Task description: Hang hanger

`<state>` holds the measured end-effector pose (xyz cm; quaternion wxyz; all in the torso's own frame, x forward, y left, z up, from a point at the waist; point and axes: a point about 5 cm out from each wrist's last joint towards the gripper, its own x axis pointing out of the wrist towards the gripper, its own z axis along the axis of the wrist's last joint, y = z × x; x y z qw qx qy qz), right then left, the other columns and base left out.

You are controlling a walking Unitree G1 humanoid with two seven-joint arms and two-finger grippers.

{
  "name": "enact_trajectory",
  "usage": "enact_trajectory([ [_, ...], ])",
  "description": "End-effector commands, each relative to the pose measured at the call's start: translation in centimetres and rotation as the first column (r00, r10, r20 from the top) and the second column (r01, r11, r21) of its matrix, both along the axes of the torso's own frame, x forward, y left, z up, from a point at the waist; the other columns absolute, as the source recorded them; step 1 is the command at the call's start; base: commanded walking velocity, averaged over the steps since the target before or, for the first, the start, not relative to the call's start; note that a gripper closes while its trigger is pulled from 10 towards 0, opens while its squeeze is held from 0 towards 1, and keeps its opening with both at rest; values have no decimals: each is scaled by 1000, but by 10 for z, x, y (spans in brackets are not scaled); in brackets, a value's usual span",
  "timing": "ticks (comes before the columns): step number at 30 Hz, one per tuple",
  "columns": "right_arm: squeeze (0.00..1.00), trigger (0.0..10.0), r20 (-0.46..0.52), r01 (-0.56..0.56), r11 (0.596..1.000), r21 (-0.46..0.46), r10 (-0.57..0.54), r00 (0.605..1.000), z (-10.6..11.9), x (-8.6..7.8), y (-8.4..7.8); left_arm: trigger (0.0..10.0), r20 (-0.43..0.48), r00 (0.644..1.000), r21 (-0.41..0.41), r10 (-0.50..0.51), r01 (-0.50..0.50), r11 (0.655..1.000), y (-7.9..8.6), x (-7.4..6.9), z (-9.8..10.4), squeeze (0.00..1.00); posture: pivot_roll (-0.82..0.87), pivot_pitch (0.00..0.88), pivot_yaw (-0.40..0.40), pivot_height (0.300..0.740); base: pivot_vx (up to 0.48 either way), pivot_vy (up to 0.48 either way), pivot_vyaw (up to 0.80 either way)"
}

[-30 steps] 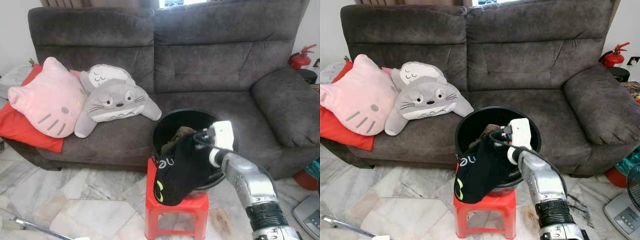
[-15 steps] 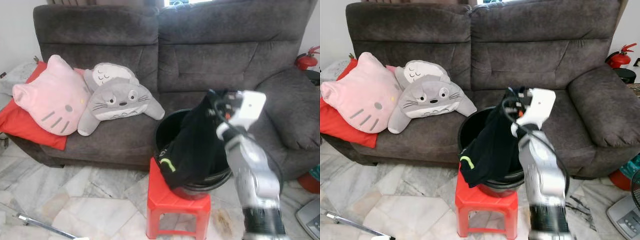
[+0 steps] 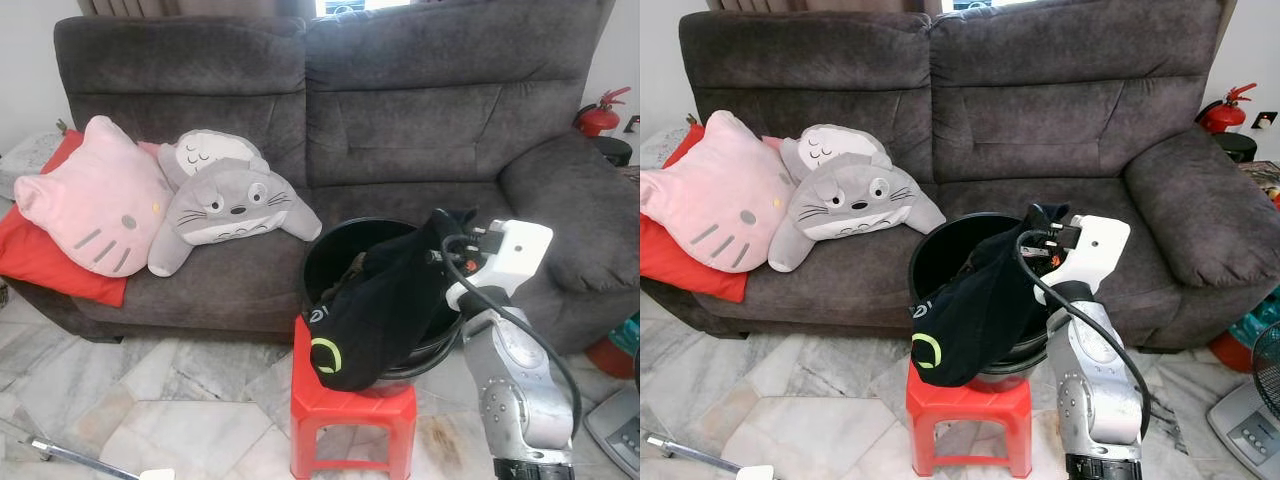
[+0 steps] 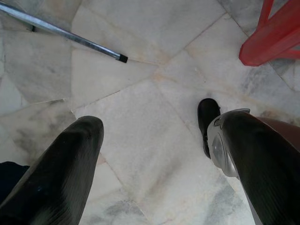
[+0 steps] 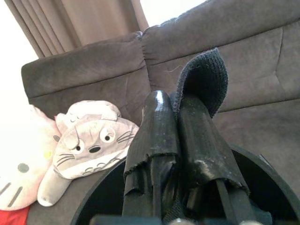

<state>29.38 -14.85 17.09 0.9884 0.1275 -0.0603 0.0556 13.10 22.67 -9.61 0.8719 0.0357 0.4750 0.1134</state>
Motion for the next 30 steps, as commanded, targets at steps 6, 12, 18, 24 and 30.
enact_trajectory([
  [6,0,10000,61,-21,1000,-8,22,998,14,3,10,10000,-22,1000,5,14,-14,1000,3,-5,-1,0,-211,0,72,740,0,0,0],
  [12,0,10000,62,-23,1000,-10,24,998,15,5,11,10000,-20,1000,4,19,-19,1000,3,-5,-1,0,-209,0,71,740,0,0,0],
  [18,0,10000,68,-24,999,-31,26,997,18,11,13,10000,-16,1000,-4,20,-20,1000,1,-5,-2,0,-215,0,66,740,-188,0,0],
  [24,0,10000,75,-29,999,-38,32,997,19,12,15,10000,-21,1000,-6,22,-22,1000,1,-7,-2,0,-219,0,70,740,-307,0,0],
  [30,0,10000,79,-32,999,-39,35,996,20,14,17,10000,-20,999,-2,27,-27,1000,3,-7,-2,0,-216,0,70,740,-311,0,0],
])
